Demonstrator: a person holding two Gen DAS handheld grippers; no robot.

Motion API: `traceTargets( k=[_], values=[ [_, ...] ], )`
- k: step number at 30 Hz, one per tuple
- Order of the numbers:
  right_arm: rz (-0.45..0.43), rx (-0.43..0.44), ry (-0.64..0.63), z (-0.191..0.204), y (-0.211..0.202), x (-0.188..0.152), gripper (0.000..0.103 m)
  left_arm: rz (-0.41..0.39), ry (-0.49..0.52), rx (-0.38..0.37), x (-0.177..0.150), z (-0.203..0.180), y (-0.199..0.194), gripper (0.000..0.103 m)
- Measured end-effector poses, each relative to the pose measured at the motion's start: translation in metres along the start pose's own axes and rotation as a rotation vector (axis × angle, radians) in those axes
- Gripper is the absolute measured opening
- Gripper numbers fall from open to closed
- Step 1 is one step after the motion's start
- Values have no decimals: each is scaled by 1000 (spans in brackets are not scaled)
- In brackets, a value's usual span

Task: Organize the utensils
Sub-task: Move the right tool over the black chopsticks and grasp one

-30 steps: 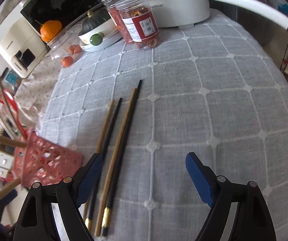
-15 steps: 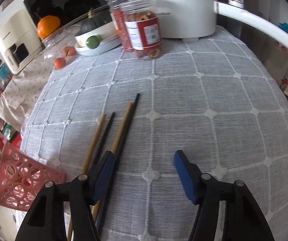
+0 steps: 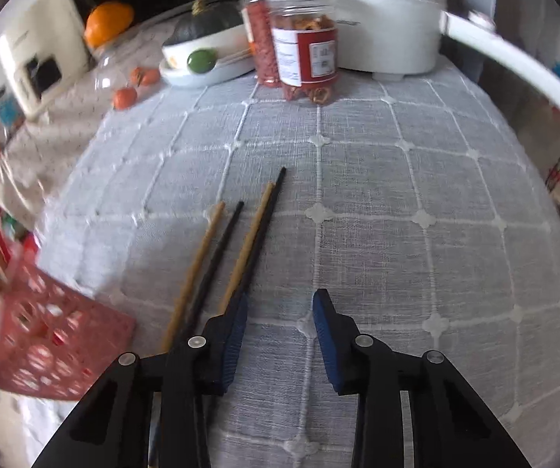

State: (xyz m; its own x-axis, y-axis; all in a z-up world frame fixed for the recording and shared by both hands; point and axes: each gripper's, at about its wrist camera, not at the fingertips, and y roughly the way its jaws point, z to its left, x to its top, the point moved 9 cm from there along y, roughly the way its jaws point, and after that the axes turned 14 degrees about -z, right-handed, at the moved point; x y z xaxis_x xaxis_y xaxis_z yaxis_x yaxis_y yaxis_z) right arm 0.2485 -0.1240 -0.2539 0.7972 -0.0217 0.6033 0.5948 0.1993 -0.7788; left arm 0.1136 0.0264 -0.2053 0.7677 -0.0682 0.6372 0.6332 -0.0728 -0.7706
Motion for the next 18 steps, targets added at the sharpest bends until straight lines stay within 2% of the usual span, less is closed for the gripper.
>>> traceTargets(
  k=[2, 4, 6, 10, 13, 15, 16, 18],
  values=[
    [-1, 38, 30, 3, -1, 1, 36, 1, 0, 1, 0, 0, 1, 102],
    [26, 39, -9, 9, 3, -7, 35, 5, 1, 1, -1, 0, 2, 102],
    [10, 24, -62, 15, 2, -8, 34, 5, 4, -3, -1, -2, 1, 102],
    [31, 11, -49, 12, 1, -9, 25, 1, 11, -13, -1, -7, -1, 102],
    [40, -25, -156, 20, 2, -14, 24, -4, 2, -20, 0, -9, -1, 102],
    [43, -32, -204, 24, 0, -17, 20, -12, -3, -21, 0, -11, -1, 102],
    [48, -33, -195, 21, -1, -17, 13, -20, 0, -22, 1, -12, -2, 102],
    [68, -25, -136, 10, -4, -17, 11, -51, 19, -19, 2, -17, -5, 102]
  ],
)
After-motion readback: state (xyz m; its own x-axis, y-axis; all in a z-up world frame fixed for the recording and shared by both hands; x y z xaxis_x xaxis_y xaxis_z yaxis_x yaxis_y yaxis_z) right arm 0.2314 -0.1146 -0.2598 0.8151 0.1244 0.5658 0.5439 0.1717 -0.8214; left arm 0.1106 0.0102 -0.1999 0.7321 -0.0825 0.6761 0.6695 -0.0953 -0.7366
